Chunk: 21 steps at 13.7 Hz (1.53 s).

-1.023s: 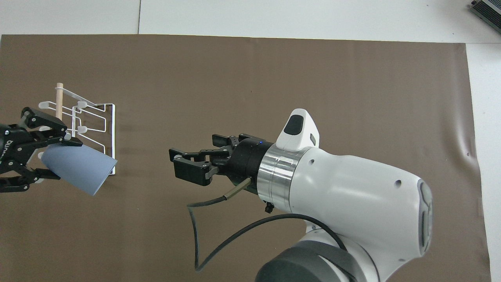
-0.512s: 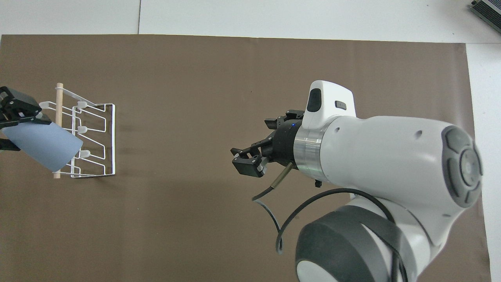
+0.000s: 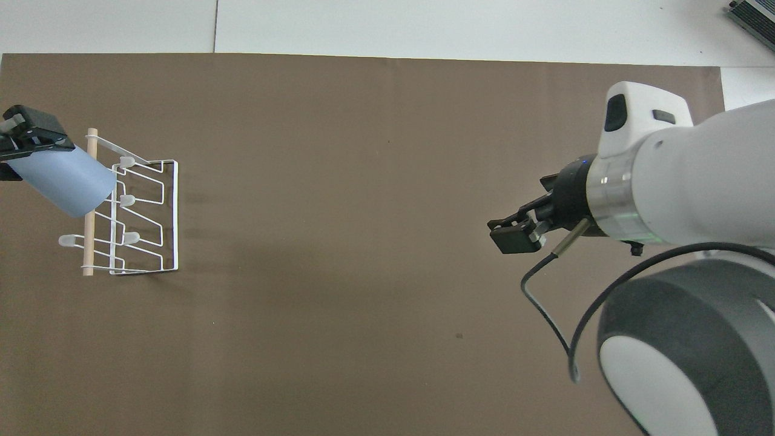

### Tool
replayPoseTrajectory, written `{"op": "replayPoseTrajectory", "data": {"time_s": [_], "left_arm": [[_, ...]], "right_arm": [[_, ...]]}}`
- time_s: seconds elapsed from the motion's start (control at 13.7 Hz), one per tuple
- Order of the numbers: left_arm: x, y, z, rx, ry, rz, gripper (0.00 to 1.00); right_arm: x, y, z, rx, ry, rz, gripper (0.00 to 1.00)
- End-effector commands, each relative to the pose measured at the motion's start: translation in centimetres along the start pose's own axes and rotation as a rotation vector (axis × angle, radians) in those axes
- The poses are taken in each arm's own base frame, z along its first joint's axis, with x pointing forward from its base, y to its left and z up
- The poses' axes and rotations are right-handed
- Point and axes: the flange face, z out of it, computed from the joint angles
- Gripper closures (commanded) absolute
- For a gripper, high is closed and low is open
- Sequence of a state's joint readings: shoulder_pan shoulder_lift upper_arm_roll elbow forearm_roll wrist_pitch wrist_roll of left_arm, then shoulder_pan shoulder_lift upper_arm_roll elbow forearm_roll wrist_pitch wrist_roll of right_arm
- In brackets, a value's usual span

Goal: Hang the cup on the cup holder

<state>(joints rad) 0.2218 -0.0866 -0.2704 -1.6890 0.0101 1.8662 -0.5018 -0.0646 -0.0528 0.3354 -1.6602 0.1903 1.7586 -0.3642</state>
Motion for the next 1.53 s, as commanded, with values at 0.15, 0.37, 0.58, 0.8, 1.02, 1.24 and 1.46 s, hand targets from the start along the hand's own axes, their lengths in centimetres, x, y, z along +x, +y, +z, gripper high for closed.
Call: {"op": "replayPoseTrajectory", "data": {"time_s": [0.15, 0.37, 0.58, 0.8, 1.02, 1.24, 1.46], "left_arm": [[0.4, 0.0, 4.2, 0.005, 0.120, 0.096, 1.00], [1.7, -0.7, 6.5, 0.008, 0.146, 0.137, 1.00], [1.2, -0.9, 9.1, -0.010, 0.185, 0.146, 1.00], [1.1, -1.0, 10.2, 0.000, 0.197, 0.156, 1.00], [0.2, -1.2, 12.5, -0.012, 0.207, 0.162, 1.00], [0.3, -1.0, 13.7, 0.004, 0.218, 0.170, 1.00], [0.0, -0.8, 14.4, 0.020, 0.217, 0.181, 1.00]], "right_arm": [[-4.4, 7.4, -1.2, -0.106, -0.132, 0.198, 0.00], [-6.7, 9.8, -1.5, -0.199, -0.227, 0.320, 0.00], [-8.7, 12.8, -1.9, -0.211, -0.226, 0.378, 0.00], [-9.1, 13.5, -1.3, -0.226, -0.191, 0.391, 0.00], [-10.4, 16.4, -2.3, -0.247, -0.142, 0.449, 0.00], [-11.4, 18.0, -2.8, -0.257, -0.120, 0.510, 0.00], [-11.2, 17.7, -3.0, -0.236, -0.091, 0.684, 0.00]]}}
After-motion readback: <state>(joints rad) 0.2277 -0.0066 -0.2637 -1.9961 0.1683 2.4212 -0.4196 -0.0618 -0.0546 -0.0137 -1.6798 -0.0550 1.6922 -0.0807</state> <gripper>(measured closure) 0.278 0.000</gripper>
